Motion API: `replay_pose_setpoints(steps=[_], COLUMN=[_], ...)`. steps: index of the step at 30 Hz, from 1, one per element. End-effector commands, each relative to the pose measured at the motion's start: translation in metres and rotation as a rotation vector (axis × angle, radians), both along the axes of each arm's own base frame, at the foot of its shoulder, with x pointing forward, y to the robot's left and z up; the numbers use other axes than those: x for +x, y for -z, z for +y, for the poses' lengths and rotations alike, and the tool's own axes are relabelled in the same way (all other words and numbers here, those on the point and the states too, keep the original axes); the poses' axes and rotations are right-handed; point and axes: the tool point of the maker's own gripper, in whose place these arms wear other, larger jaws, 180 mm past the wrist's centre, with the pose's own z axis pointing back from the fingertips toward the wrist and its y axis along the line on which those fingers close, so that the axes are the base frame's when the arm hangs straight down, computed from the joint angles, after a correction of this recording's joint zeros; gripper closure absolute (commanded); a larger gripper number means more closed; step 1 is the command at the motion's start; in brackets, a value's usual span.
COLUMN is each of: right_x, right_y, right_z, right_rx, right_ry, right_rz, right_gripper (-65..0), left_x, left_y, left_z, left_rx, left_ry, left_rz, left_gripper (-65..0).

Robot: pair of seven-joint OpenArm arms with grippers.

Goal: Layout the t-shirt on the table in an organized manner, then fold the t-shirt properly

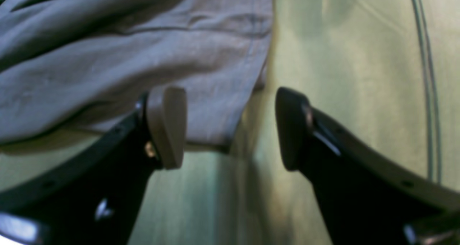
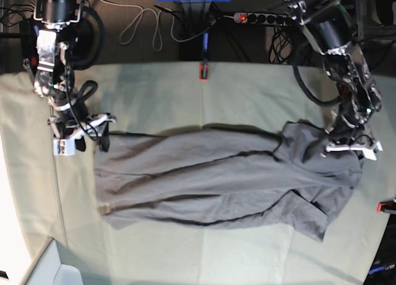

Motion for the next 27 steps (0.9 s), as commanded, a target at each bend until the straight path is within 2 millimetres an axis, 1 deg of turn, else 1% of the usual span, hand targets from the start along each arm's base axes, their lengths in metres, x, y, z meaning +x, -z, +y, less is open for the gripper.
replay_pose_setpoints(steps=[1, 3, 5, 6, 8, 11, 13, 14, 15, 17, 22, 24, 27], right_x=[0.014, 0.016, 0.019, 0.025, 0.033, 0.051, 0.061, 0.067, 0.07, 0.077, 0.081, 0.08, 0.079], right_y=[-0.019, -0.019, -0.021, -0.027, -0.028, -0.028, -0.02, -0.018, -0.016, -0.014, -0.014, -0.012, -0.007], right_z=[-0.003, -0.004, -0.003, -0.002, -0.003, -0.006, -0.015, -0.015, -0.017, -0.027, -0.029, -0.021, -0.003], right_rx=[-0.001, 0.0, 0.001, 0.001, 0.004, 0.014, 0.017, 0.025, 0.031, 0.024, 0.026, 0.021, 0.005], right_ry=[-0.001, 0.0, -0.001, -0.002, -0.001, 0.008, 0.022, 0.028, 0.033, 0.044, 0.046, 0.023, -0.042], right_rz=[-0.068, -0.07, -0.076, -0.091, -0.095, -0.093, -0.067, -0.061, -0.052, -0.041, -0.036, -0.03, -0.013], right_gripper=[-39.5, -39.5, -39.5, -39.6, -39.6, -39.6, -39.6, -39.6, -39.6, -39.6, -39.6, -39.6, -39.6], left_x=[0.014, 0.017, 0.01, 0.009, 0.006, 0.001, -0.006, -0.008, -0.011, -0.015, -0.016, -0.015, -0.015], left_y=[-0.023, -0.045, -0.067, -0.083, -0.111, -0.138, -0.154, -0.162, -0.167, -0.175, -0.172, -0.171, -0.171], left_z=[0.008, 0.013, 0.019, 0.022, 0.025, 0.028, 0.038, 0.041, 0.045, 0.051, 0.055, 0.054, 0.054], left_rx=[0.033, 0.071, 0.129, 0.162, 0.219, 0.271, 0.304, 0.317, 0.327, 0.342, 0.323, 0.319, 0.32], left_ry=[-0.004, -0.004, -0.002, -0.001, 0.001, -0.003, -0.035, -0.047, -0.059, -0.08, -0.072, -0.072, -0.072], left_rz=[-0.066, -0.113, -0.155, -0.187, -0.243, -0.297, -0.327, -0.343, -0.352, -0.365, -0.328, -0.326, -0.327], left_gripper=[-0.5, 0.0, 0.0, 0.0, 0.0, 0.0, 0.0, 0.0, 0.0, 0.0, 0.0, 0.0, 0.0])
